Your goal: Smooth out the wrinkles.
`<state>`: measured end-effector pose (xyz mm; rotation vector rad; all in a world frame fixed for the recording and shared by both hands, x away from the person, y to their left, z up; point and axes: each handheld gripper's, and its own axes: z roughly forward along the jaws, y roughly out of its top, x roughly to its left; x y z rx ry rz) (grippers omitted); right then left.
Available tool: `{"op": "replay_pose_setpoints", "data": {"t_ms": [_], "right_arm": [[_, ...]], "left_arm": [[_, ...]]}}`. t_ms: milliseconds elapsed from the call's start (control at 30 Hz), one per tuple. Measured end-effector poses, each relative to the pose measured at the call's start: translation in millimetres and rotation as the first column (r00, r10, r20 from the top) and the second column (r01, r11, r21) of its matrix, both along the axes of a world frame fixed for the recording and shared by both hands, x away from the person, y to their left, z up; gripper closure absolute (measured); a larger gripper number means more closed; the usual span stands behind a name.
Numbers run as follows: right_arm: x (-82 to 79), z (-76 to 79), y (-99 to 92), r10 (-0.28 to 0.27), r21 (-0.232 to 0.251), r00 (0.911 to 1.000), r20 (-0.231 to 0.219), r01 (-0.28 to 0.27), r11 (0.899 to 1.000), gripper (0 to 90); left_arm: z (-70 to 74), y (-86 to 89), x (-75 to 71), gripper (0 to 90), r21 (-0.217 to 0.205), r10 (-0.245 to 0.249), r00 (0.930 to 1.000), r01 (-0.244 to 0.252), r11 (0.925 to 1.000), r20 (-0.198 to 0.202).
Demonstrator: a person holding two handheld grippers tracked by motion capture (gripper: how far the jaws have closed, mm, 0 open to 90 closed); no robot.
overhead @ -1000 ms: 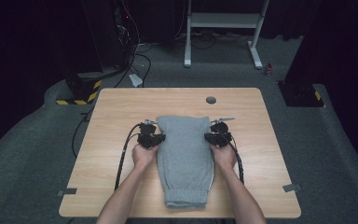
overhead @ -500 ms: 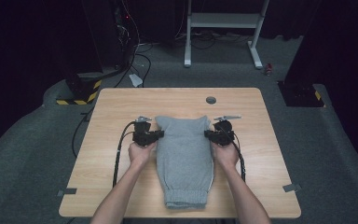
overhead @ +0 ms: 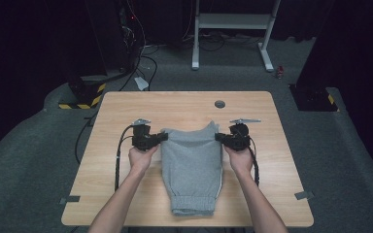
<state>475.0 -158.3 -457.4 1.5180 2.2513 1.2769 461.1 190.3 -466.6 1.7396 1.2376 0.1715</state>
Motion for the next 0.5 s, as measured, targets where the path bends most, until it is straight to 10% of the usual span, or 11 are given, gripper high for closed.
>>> {"op": "replay_pose_setpoints", "data": {"t_ms": [500], "right_arm": [[21.1, 34.8, 13.8, -0.007, -0.121, 0.9989, 0.046, 0.012, 0.993, 83.7]], "left_arm": [[39.1, -6.6, 28.4, 84.7, 0.077, 0.009, 0.9987, -0.013, 0.997, 0.05]]}}
